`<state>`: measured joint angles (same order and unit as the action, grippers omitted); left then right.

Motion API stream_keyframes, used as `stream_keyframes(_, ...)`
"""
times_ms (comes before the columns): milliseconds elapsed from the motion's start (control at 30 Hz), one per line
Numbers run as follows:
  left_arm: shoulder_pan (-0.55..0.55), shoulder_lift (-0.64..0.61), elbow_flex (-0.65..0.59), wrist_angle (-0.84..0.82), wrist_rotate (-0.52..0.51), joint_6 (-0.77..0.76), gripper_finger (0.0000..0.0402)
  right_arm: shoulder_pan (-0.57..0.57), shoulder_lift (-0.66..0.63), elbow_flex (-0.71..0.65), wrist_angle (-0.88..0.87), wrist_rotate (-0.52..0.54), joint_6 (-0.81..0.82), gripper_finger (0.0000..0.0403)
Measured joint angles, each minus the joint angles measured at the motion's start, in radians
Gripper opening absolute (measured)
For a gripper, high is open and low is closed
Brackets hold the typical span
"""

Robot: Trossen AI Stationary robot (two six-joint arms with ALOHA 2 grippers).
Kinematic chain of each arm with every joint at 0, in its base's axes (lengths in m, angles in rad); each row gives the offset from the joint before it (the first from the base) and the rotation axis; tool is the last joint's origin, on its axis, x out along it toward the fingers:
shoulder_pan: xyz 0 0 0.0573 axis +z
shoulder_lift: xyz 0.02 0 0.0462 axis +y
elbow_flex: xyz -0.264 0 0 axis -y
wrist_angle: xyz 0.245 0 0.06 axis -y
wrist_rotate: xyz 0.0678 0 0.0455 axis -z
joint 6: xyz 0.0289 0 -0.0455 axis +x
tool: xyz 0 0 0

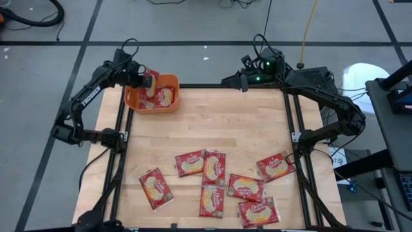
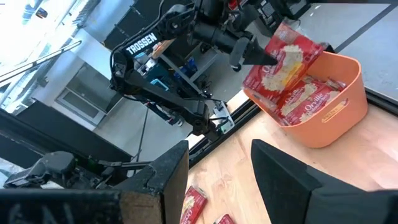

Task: Sort popcorn bags into baskets
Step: Stack the red popcorn bag on top of the red popcorn bag in the orange bin

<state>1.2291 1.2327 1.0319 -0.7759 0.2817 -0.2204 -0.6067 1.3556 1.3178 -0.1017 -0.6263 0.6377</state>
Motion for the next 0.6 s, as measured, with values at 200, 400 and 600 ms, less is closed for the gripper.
stream_keyframes(200,-0.021,0.0,-0.031,0.04,-0.055,-0.025,0.0045,0.0,0.0,0.0,0.0,-0.001,-0.015,0.0167)
stream_keyframes(400,-0.029,-0.043,-0.029,0.004,0.043,-0.16,0.0045,0.0,0.0,0.0,-0.001,-0.001,-0.018,0.0167)
stream_keyframes(600,-0.091,-0.125,-0.027,0.042,0.061,-0.252,0.0045,0.0,0.0,0.0,0.0,0.003,-0.029,0.0167)
